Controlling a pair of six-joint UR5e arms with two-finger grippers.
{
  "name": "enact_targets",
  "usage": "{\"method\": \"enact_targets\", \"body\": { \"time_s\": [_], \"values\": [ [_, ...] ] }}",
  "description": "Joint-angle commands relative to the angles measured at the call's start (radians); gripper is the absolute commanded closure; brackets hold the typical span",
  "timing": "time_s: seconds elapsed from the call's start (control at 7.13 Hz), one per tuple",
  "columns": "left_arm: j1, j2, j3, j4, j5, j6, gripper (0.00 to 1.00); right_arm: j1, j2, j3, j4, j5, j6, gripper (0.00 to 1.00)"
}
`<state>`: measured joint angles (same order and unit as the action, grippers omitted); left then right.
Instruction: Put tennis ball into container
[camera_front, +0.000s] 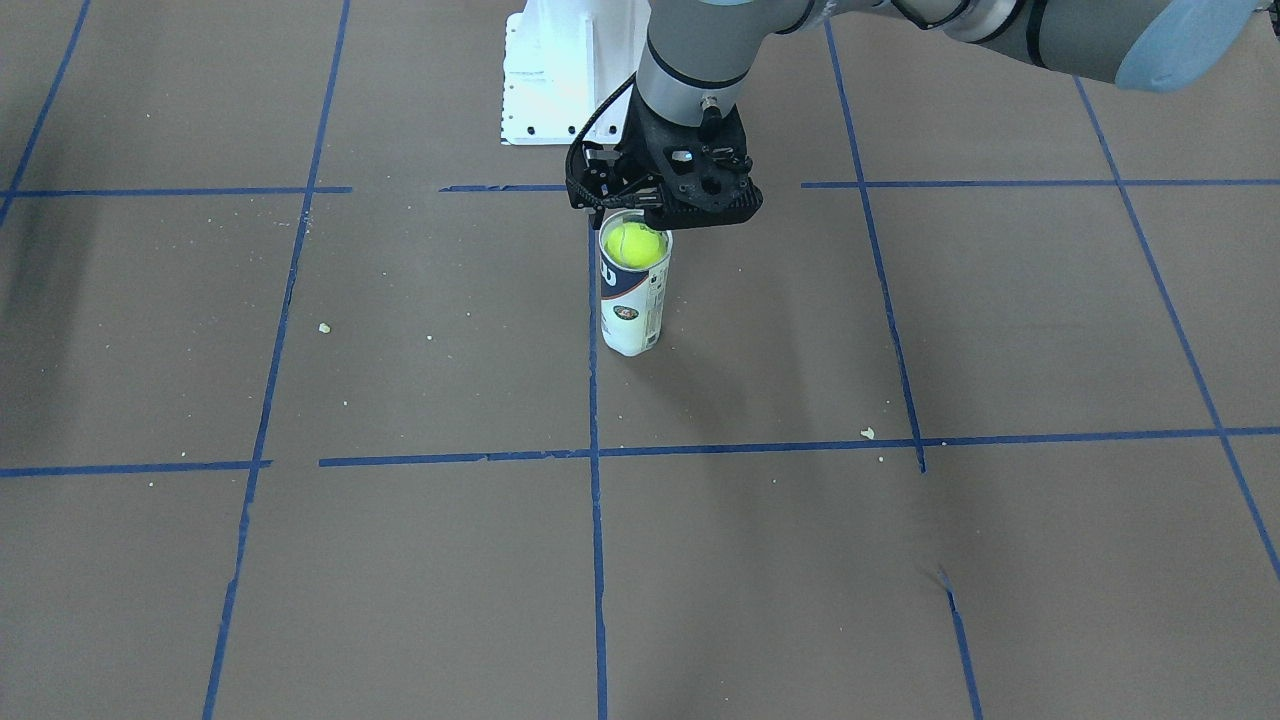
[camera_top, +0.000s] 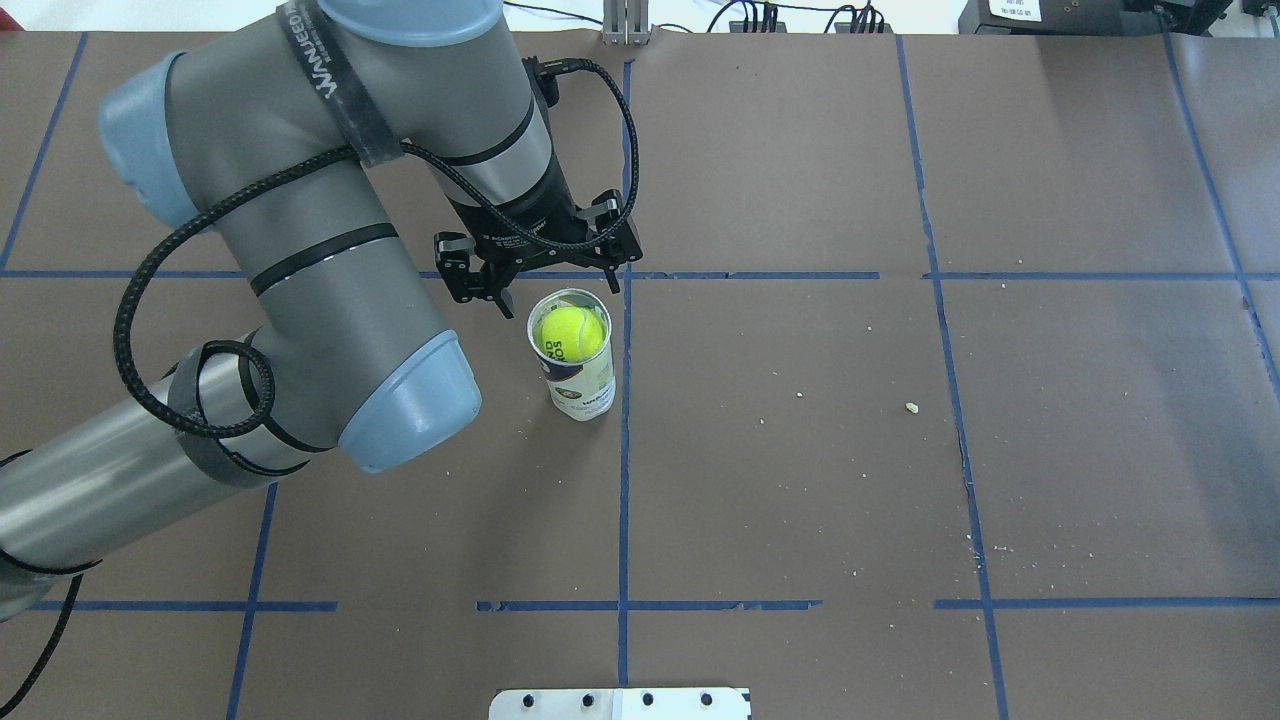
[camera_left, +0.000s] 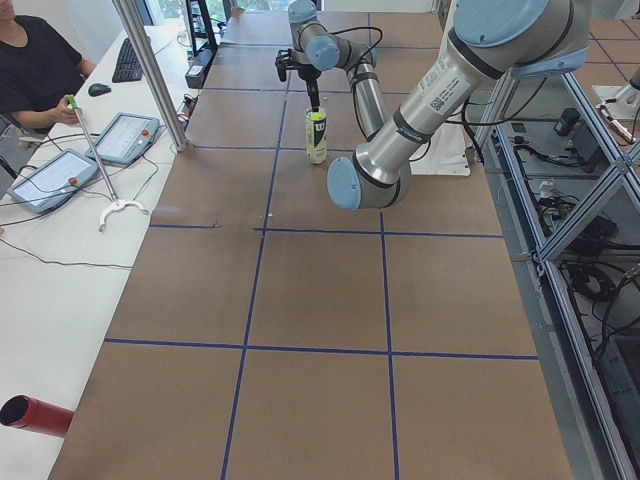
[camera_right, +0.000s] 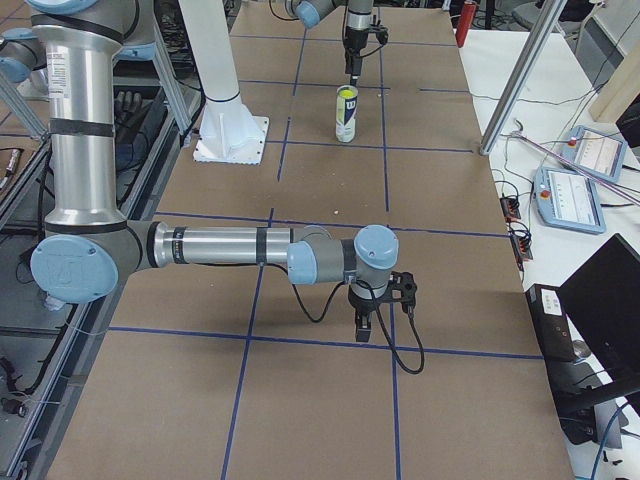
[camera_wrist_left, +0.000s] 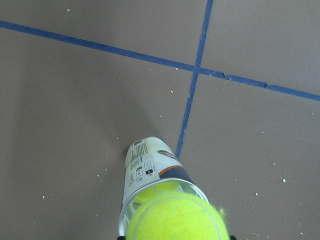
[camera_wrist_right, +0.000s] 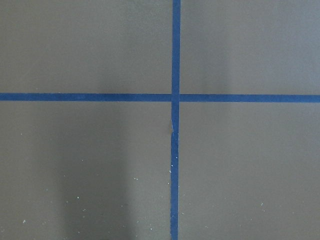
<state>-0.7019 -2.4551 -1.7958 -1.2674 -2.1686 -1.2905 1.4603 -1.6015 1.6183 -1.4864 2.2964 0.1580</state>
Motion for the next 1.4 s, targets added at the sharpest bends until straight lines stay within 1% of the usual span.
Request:
{"method": "enact_targets", "body": {
  "time_s": [0.0, 0.14, 0.28, 0.42, 0.56, 0.84, 0.98, 1.26],
  "values": [
    [-0.007, 0.008, -0.064, 0.019, 0.004, 0.0, 0.0, 0.0, 0.0, 0.0, 0.0, 0.0, 0.0, 0.0],
    [-0.011, 0.063, -0.153, 0.032, 0.007, 0.01, 0.0, 0.0, 0.0, 0.0, 0.0, 0.0, 0.0, 0.0],
    [-0.059, 0.121, -0.227, 0.036, 0.007, 0.078, 0.0, 0.0, 0.0, 0.0, 0.0, 0.0, 0.0, 0.0],
    [-0.147, 0.143, -0.231, 0.051, 0.007, 0.182, 0.0, 0.0, 0.0, 0.0, 0.0, 0.0, 0.0, 0.0],
    [-0.235, 0.186, -0.231, 0.06, 0.004, 0.359, 0.0, 0.0, 0.0, 0.0, 0.0, 0.0, 0.0, 0.0],
    [-0.336, 0.305, -0.217, 0.059, -0.005, 0.665, 0.0, -0.002, 0.0, 0.0, 0.0, 0.0, 0.0, 0.0],
    [-0.387, 0.414, -0.203, 0.043, -0.008, 0.845, 0.0, 0.0, 0.0, 0.0, 0.0, 0.0, 0.0, 0.0],
    [-0.514, 0.584, -0.085, -0.138, -0.013, 1.038, 0.0, 0.0, 0.0, 0.0, 0.0, 0.0, 0.0, 0.0]
  ]
}}
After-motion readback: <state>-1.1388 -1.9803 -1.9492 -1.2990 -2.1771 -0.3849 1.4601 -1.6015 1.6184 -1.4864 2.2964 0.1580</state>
